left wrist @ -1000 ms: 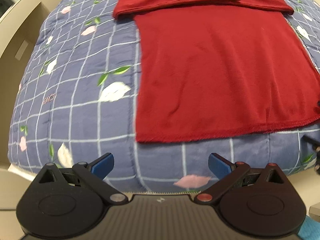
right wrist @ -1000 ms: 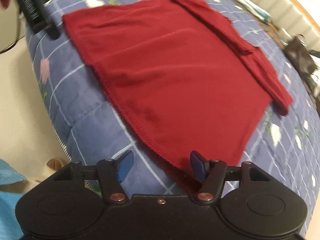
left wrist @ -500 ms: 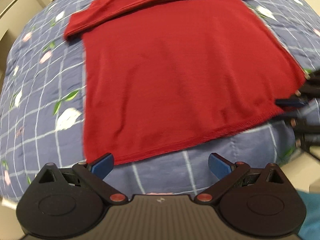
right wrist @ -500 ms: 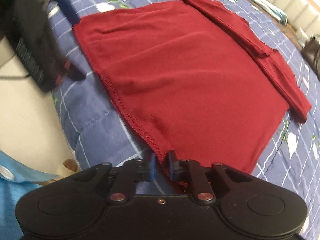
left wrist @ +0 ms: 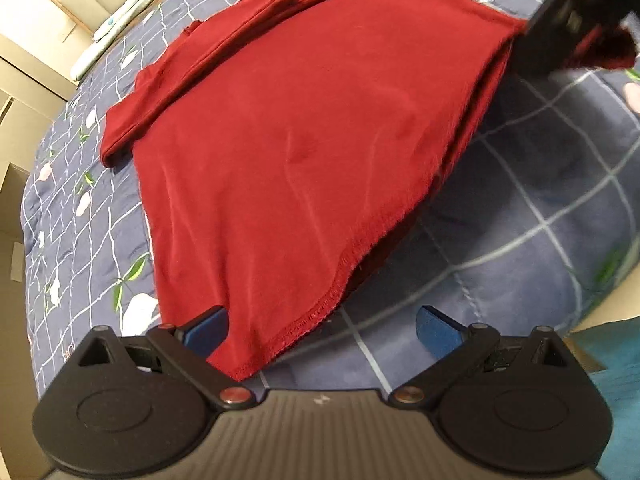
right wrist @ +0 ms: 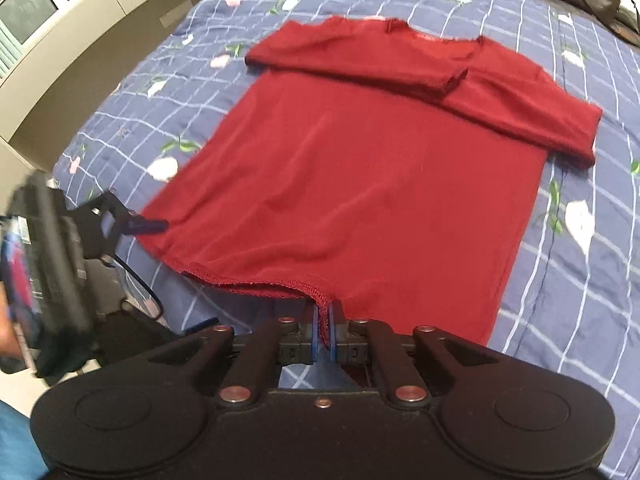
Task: Fold small clothes
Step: 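Grasp the hem corners with both grippers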
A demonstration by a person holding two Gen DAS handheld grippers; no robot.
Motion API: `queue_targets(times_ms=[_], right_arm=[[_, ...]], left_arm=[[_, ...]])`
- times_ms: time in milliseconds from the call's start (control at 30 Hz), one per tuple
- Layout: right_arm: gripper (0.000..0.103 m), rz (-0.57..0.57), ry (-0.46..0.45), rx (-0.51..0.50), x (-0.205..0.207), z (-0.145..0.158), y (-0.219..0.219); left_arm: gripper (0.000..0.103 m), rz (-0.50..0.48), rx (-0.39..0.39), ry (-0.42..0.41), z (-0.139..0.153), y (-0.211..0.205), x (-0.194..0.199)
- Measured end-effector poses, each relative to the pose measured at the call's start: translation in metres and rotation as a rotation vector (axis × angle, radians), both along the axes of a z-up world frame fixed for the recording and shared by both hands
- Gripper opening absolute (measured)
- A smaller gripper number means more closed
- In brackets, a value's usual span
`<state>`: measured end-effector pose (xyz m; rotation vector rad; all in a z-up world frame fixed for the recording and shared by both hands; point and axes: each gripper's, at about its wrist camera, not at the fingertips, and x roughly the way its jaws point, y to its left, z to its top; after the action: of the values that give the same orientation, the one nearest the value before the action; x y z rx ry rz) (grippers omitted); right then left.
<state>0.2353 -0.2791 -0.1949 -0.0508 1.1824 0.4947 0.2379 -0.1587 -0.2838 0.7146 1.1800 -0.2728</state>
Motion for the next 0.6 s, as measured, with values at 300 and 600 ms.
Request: queue_targets(times_ms=[300, 600], right_arm=[[0.004, 0.019, -0.032, -0.017, 0.002, 0.014, -0.002], [0.004, 0.062, -0.048, -0.058, -0.012, 0.013, 0.003]], left_arm=[[0.073, 0.012, 0.106, -0.086, 0.002, 0.026, 0.015], [0.008, -0.033, 0.139, -0.087, 0.007, 0.064, 0.027]])
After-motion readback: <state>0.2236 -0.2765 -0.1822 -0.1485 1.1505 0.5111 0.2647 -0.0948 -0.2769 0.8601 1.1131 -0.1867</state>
